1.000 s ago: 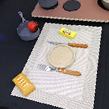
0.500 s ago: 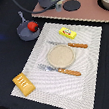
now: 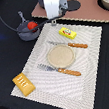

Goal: Interact with the objects in diverse but meaningful ways.

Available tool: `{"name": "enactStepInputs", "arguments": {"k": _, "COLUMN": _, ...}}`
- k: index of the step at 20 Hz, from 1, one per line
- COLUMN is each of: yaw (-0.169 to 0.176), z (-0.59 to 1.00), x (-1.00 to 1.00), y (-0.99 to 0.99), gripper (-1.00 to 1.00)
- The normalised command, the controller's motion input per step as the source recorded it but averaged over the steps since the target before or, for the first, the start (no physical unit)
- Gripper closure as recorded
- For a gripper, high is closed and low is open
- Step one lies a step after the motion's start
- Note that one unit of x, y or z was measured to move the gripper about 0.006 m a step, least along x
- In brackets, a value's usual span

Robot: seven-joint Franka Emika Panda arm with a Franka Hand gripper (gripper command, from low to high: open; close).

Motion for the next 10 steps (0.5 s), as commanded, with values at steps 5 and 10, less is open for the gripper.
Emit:
{"name": "enactStepInputs", "arguments": {"k": 5, "yaw": -0.152, "z": -0.02, "x": 0.24, "y": -0.42, "gripper": -1.0}}
{"name": "enactStepInputs", "arguments": {"k": 10, "yaw": -0.135, "z": 0.01, "x": 0.09, "y": -0.6, "gripper": -1.0}}
